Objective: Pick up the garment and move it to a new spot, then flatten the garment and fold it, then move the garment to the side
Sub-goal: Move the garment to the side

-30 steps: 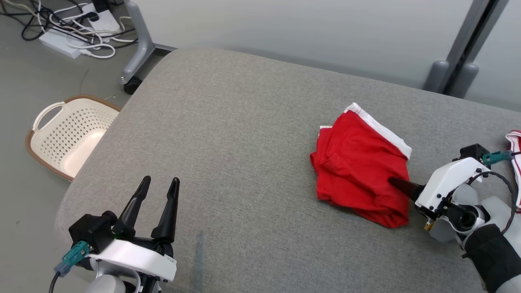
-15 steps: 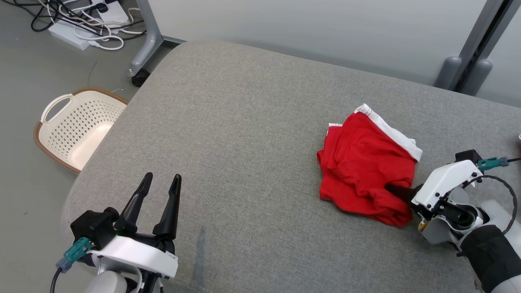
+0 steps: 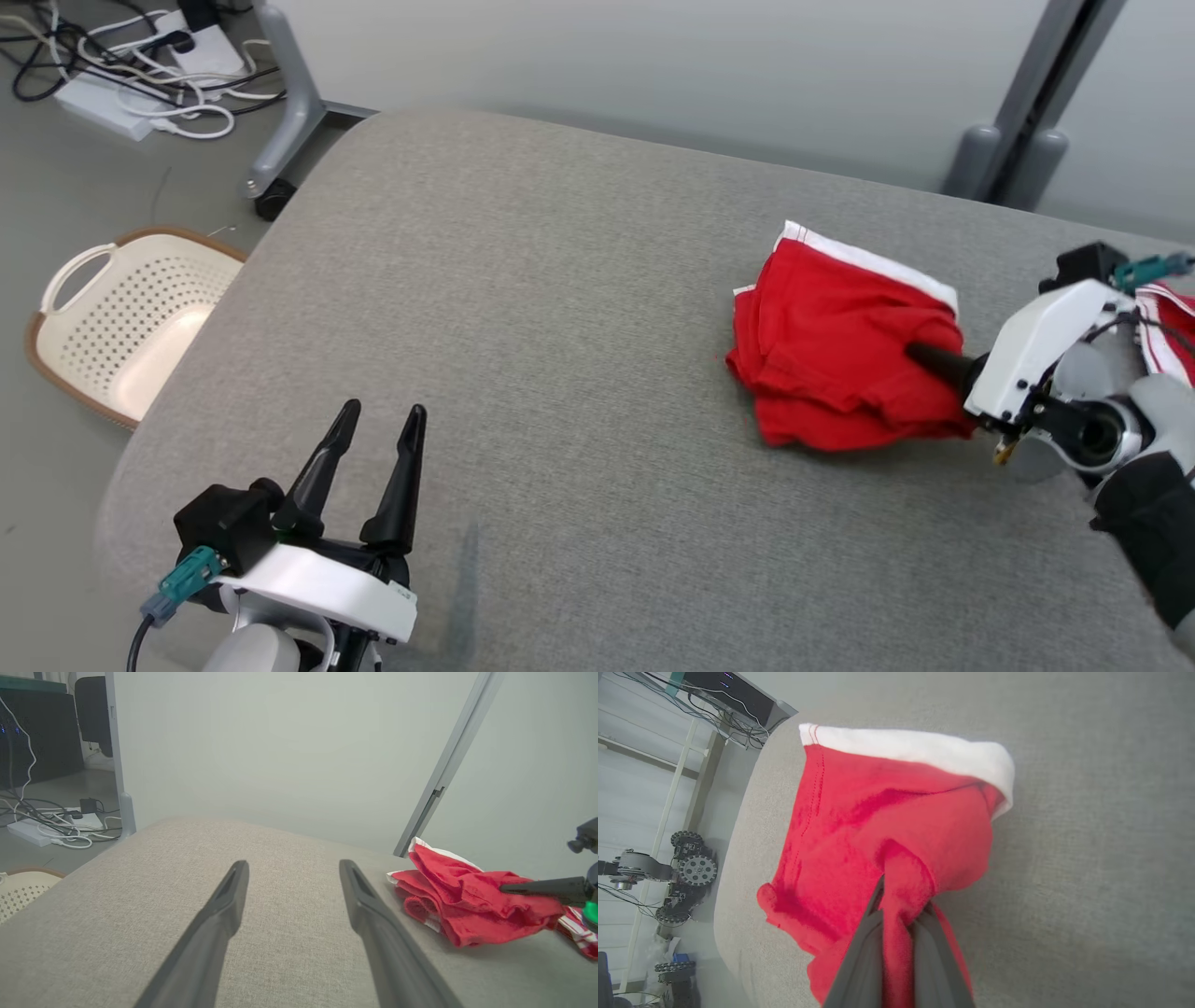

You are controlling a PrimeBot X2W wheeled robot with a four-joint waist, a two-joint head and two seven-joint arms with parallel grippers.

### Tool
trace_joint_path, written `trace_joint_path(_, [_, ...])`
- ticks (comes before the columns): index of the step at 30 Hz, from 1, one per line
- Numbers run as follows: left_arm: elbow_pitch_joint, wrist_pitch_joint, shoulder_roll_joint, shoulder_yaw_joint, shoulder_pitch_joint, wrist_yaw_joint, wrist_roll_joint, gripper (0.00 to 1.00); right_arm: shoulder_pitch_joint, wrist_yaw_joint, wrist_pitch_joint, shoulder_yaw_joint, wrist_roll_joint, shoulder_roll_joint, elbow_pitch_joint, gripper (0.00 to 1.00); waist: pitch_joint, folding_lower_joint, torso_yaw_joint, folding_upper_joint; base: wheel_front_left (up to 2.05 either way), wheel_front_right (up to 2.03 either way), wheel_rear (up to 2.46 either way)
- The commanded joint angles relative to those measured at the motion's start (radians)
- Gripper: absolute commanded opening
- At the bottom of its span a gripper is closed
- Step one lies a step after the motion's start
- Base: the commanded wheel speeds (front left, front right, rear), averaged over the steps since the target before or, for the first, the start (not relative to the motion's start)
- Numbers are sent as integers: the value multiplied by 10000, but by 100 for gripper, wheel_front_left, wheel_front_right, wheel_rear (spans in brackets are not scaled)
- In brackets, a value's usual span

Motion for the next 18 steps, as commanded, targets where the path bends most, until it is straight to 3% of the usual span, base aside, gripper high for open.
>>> trace_joint_path(1, [-31,-35,-18,-31,-52,-67,16,100,-232,9,75,211,-213,-310,-275,0,31,0,-282,-1,0,0,0])
trace_joint_path(9, [-26,-33,-99,-200,-308,-91,46,100,-1005,9,200,973,-732,-1437,-1299,0,332,0,-1170,-1,0,0,0])
trace_joint_path(18, [17,-24,-176,-235,-574,-163,96,100,-1459,9,-31,1456,-947,-2246,-1768,0,792,0,-1719,-1,0,0,0])
